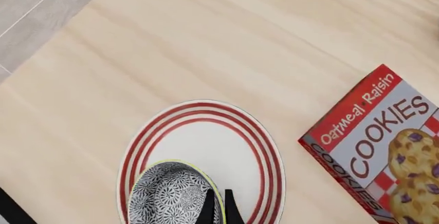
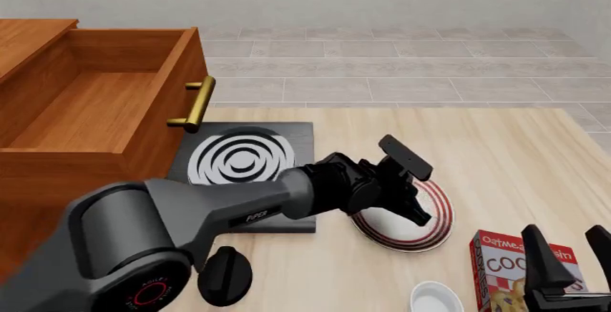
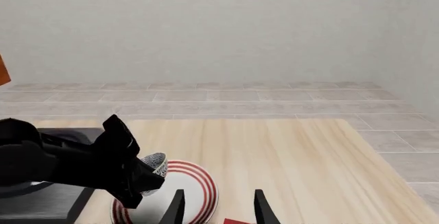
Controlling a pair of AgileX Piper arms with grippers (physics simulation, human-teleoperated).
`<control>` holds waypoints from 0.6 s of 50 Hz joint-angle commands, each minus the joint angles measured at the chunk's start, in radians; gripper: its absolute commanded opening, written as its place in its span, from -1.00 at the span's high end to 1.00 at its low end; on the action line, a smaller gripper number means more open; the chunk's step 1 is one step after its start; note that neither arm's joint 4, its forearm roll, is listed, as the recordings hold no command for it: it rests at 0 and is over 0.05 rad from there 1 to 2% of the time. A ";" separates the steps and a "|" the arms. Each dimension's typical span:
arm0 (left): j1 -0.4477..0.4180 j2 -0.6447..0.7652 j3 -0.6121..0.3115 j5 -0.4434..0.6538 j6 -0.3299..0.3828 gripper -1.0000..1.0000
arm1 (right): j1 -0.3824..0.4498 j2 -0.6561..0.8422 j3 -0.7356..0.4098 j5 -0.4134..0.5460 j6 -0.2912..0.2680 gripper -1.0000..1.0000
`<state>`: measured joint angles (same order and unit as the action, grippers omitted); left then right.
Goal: Pick the akita bowl in the top layer of the wooden cabinet and place it on the plate.
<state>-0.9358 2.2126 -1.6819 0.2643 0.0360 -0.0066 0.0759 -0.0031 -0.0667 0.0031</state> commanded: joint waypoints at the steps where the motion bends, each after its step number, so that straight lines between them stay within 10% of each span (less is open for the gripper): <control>1: -0.010 0.030 -0.034 -0.004 -0.022 1.00 | -0.001 -0.075 0.000 0.075 0.001 -1.00; 30: -0.014 0.114 -0.110 -0.007 -0.067 1.00 | 0.000 -0.076 0.002 0.068 -0.001 -1.00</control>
<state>-0.9513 2.3132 -1.7766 0.2620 -0.0253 -0.0074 0.0035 -0.0016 -0.0009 0.0032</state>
